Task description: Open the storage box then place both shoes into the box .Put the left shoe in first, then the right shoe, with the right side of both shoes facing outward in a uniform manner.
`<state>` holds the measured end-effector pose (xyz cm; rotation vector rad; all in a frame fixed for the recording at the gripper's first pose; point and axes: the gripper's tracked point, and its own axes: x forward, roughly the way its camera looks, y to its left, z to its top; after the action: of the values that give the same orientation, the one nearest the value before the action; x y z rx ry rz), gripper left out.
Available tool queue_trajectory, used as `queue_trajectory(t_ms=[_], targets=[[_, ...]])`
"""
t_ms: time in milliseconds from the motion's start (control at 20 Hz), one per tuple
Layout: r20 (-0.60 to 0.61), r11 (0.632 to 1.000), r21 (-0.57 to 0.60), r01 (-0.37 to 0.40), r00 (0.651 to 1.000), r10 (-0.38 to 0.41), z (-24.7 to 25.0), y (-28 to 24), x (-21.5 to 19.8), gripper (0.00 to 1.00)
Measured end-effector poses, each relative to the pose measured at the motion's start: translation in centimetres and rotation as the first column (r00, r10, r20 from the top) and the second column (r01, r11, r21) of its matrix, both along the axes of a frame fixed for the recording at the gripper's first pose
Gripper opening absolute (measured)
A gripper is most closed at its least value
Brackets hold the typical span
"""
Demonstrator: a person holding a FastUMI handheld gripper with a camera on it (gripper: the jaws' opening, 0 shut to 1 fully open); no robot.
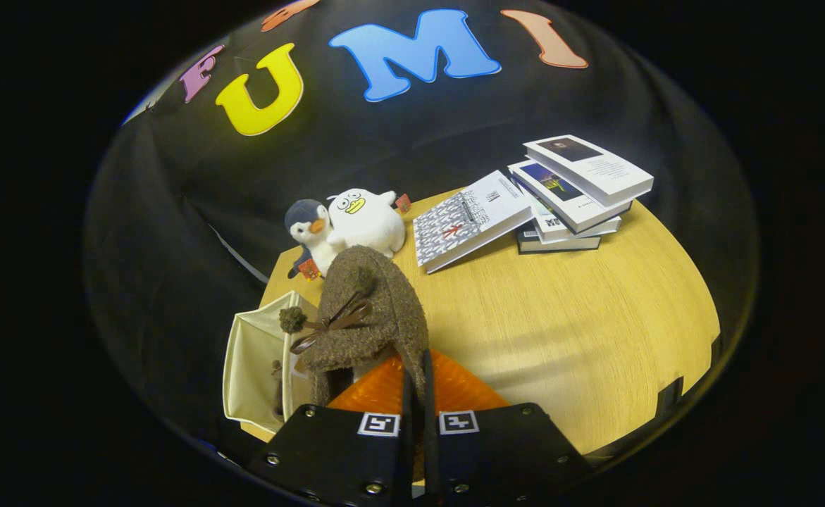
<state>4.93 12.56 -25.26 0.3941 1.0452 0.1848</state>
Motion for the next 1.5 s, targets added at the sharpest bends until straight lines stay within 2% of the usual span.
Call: queue_trajectory(t_ms=[550,950,1250,1400,1500], targets=[[0.047,0.993,0.102,-0.050,0.998,0.046,3.4,10.7,0.8,0.06],[0.024,0.992,0.108,-0.057,0.998,0.055,1.6,17.2,0.0,0.06],[-0.034,0.992,0.120,-0.030,0.999,0.035,-1.0,19.5,-1.3,0.06],[-0.046,0.996,0.090,-0.024,0.999,0.028,-1.8,19.3,-1.7,0.06],[0.006,0.995,0.094,-0.035,0.999,0.035,-1.2,19.5,-1.1,0.14]])
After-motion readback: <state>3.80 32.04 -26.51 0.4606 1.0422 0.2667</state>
